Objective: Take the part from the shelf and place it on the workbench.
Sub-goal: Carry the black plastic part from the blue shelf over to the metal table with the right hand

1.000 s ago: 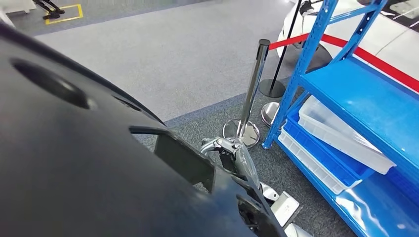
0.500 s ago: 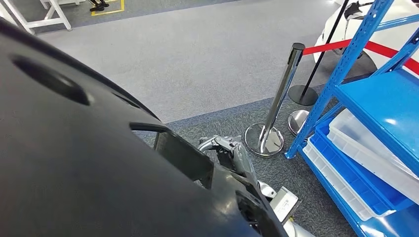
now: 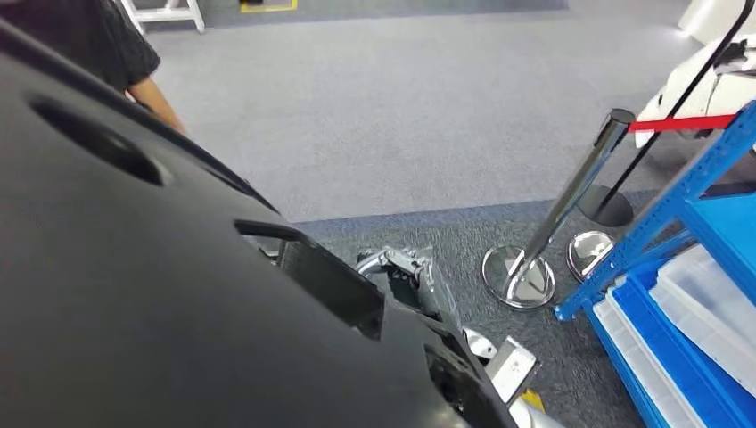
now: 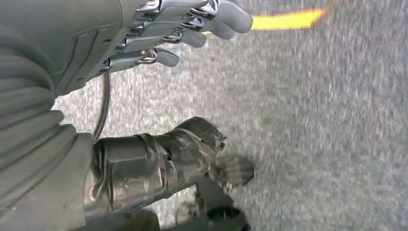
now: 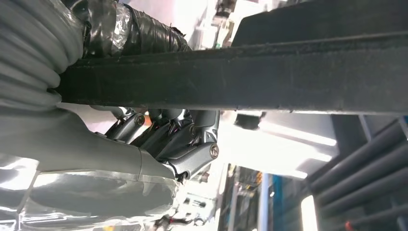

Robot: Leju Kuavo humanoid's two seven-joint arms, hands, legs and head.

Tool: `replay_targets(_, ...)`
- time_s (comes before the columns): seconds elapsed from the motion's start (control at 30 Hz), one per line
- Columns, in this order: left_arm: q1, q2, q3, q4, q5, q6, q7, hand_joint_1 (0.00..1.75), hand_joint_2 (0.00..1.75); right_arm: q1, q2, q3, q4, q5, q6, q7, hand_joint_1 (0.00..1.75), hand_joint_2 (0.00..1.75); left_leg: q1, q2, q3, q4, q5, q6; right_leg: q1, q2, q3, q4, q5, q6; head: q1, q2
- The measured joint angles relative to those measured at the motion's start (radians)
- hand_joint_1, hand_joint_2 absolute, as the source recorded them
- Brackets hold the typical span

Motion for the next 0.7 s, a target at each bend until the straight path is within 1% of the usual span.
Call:
replay_targets(0.03, -0.001, -0.001, -0.001, 0.000, 0.000, 0.001, 0.000, 0.00, 1.75, 0.000, 0.000, 0.000, 0.000, 0.000, 0.001, 0.000, 1.75, 1.75, 0.003, -0.011, 0.003, -0.004, 0.001, 0.004, -0.002, 0.030, -0.024, 0.055, -0.026, 0.000, 0.000, 0.000)
replay_targets(0.07, -0.003, -0.001, -0.003, 0.000, 0.000, 0.002, 0.000, 0.00, 1.75, 0.001, 0.000, -0.001, 0.000, -0.001, 0.001, 0.000, 1.75, 1.75, 0.004, -0.023, 0.005, -0.005, 0.001, 0.007, -0.002, 0.052, -0.059, 0.121, -0.054, 0.001, 0.000, -0.001)
replay_targets(0.1, -0.005, -0.002, -0.004, 0.000, 0.001, 0.003, 0.000, 0.00, 1.75, 0.002, -0.001, -0.001, 0.000, -0.001, 0.001, 0.000, 1.75, 1.75, 0.004, -0.036, 0.005, -0.004, 0.000, 0.008, -0.003, 0.062, -0.094, 0.179, -0.070, 0.002, 0.001, 0.000)
replay_targets(0.13, -0.006, -0.002, -0.005, 0.000, 0.001, 0.004, 0.000, 0.00, 1.75, 0.003, -0.001, -0.001, 0.000, -0.002, 0.001, 0.000, 1.75, 1.75, 0.004, -0.052, 0.005, -0.003, -0.001, 0.008, -0.004, 0.065, -0.118, 0.212, -0.070, 0.003, 0.000, 0.000)
replay_targets(0.17, -0.005, -0.002, -0.005, 0.000, 0.002, 0.004, 0.000, 0.00, 1.75, 0.003, -0.001, -0.001, 0.000, -0.002, 0.002, 0.000, 1.75, 1.75, 0.006, -0.067, 0.006, 0.000, -0.003, 0.006, -0.006, 0.067, -0.125, 0.208, -0.049, 0.005, 0.000, 0.000)
replay_targets(0.2, -0.005, -0.002, -0.006, 0.000, 0.004, 0.004, 0.000, 0.00, 1.75, 0.003, -0.001, -0.001, 0.000, -0.003, 0.002, 0.000, 1.75, 1.75, 0.008, -0.083, 0.007, 0.005, -0.006, 0.002, -0.008, 0.071, -0.115, 0.169, -0.013, 0.008, 0.000, 0.000)
replay_targets(0.23, -0.004, -0.003, -0.006, 0.000, 0.005, 0.004, 0.000, 0.00, 1.75, 0.003, -0.001, -0.001, 0.000, -0.004, 0.002, 0.000, 1.75, 1.75, 0.011, -0.099, 0.006, 0.012, -0.010, -0.003, -0.013, 0.083, -0.093, 0.106, 0.028, 0.010, 0.000, 0.000)
replay_targets(0.27, -0.004, -0.003, -0.006, 0.000, 0.006, 0.004, 0.000, 0.00, 1.75, 0.003, -0.001, -0.001, 0.000, -0.004, 0.002, -0.001, 1.75, 1.75, 0.012, -0.113, 0.003, 0.023, -0.016, -0.009, -0.017, 0.108, -0.070, 0.047, 0.054, 0.013, 0.000, 0.000)
replay_targets(0.3, -0.005, -0.003, -0.006, 0.000, 0.006, 0.004, 0.000, 0.00, 1.75, 0.003, -0.001, -0.001, 0.000, -0.005, 0.003, -0.001, 1.75, 1.75, 0.013, -0.127, -0.004, 0.032, -0.020, -0.015, -0.021, 0.132, -0.053, 0.005, 0.068, 0.013, -0.002, 0.000)
replay_targets(0.33, -0.006, -0.004, -0.006, 0.000, 0.006, 0.004, 0.000, 0.00, 1.75, 0.004, -0.001, -0.001, 0.000, -0.007, 0.003, -0.002, 1.75, 1.75, 0.015, -0.138, -0.011, 0.039, -0.022, -0.021, -0.022, 0.149, -0.045, -0.017, 0.069, 0.011, -0.004, 0.000)
replay_targets(0.37, -0.005, -0.003, -0.007, 0.000, 0.005, 0.004, 0.000, 0.00, 1.75, 0.004, -0.001, -0.001, 0.000, -0.008, 0.003, -0.003, 1.75, 1.75, 0.017, -0.150, -0.018, 0.042, -0.021, -0.028, -0.020, 0.156, -0.044, -0.020, 0.064, 0.006, -0.006, 0.001)
replay_targets(0.4, -0.003, -0.003, -0.008, 0.000, 0.005, 0.004, 0.001, 0.00, 1.75, 0.004, -0.001, -0.001, 0.000, -0.009, 0.003, -0.005, 1.75, 1.75, 0.019, -0.161, -0.024, 0.040, -0.018, -0.034, -0.020, 0.146, -0.043, -0.022, 0.065, -0.001, -0.009, 0.001)
replay_targets(0.43, 0.001, -0.003, -0.009, 0.000, 0.004, 0.004, 0.001, 0.00, 1.75, 0.004, -0.001, -0.001, 0.000, -0.010, 0.002, -0.006, 1.75, 1.75, 0.021, -0.161, -0.027, 0.041, -0.018, -0.038, -0.019, 0.134, -0.040, -0.025, 0.066, -0.007, -0.011, 0.001)
replay_targets(0.47, 0.003, -0.003, -0.010, 0.000, 0.003, 0.005, 0.001, 0.00, 1.75, 0.004, -0.001, -0.001, 0.000, -0.011, 0.002, -0.007, 1.75, 1.75, 0.020, -0.142, -0.034, 0.052, -0.024, -0.043, -0.020, 0.122, -0.036, -0.029, 0.067, -0.014, -0.014, 0.001)
replay_targets(0.5, 0.003, -0.004, -0.010, 0.000, 0.002, 0.006, 0.001, 0.00, 1.75, 0.004, 0.000, -0.001, 0.000, -0.012, 0.003, -0.007, 1.75, 1.75, 0.019, -0.112, -0.048, 0.081, -0.040, -0.047, -0.020, 0.108, -0.032, -0.034, 0.068, -0.020, -0.016, 0.001)
replay_targets(0.53, 0.002, -0.005, -0.011, 0.000, 0.002, 0.006, 0.001, 0.00, 1.75, 0.005, 0.000, -0.001, 0.000, -0.013, 0.003, -0.008, 1.75, 1.75, 0.018, -0.074, -0.072, 0.131, -0.064, -0.050, -0.017, 0.093, -0.029, -0.036, 0.068, -0.025, -0.019, 0.001)
replay_targets(0.57, -0.001, -0.005, -0.011, 0.000, 0.001, 0.007, 0.001, 0.00, 1.75, 0.005, 0.000, -0.001, 0.000, -0.014, 0.003, -0.008, 1.75, 1.75, 0.018, -0.043, -0.106, 0.195, -0.093, -0.053, -0.013, 0.078, -0.027, -0.038, 0.066, -0.029, -0.021, 0.001)
replay_targets(0.6, -0.003, -0.006, -0.012, 0.000, 0.000, 0.007, 0.001, 0.00, 1.75, 0.005, 0.000, -0.001, 0.000, -0.015, 0.004, -0.009, 1.75, 1.75, 0.019, -0.029, -0.140, 0.257, -0.116, -0.055, -0.010, 0.062, -0.027, -0.038, 0.064, -0.031, -0.021, 0.001)
replay_targets(0.63, -0.004, -0.006, -0.012, 0.000, 0.000, 0.008, 0.001, 0.00, 1.75, 0.005, 0.000, -0.001, 0.000, -0.017, 0.004, -0.009, 1.75, 1.75, 0.020, -0.022, -0.163, 0.299, -0.125, -0.056, -0.007, 0.047, -0.026, -0.038, 0.062, -0.033, -0.022, 0.001)
replay_targets(0.67, -0.003, -0.006, -0.012, 0.000, 0.000, 0.009, 0.001, 0.00, 1.75, 0.006, 0.000, -0.001, 0.000, -0.019, 0.005, -0.009, 1.75, 1.75, 0.020, -0.020, -0.169, 0.306, -0.117, -0.054, -0.005, 0.033, -0.025, -0.038, 0.061, -0.034, -0.022, 0.001)
replay_targets(0.7, -0.001, -0.007, -0.013, 0.000, 0.001, 0.010, 0.001, 0.00, 1.75, 0.005, 0.000, -0.001, 0.000, -0.020, 0.006, -0.010, 1.75, 1.75, 0.019, -0.016, -0.152, 0.273, -0.092, -0.051, -0.003, 0.020, -0.022, -0.038, 0.058, -0.034, -0.022, 0.001)
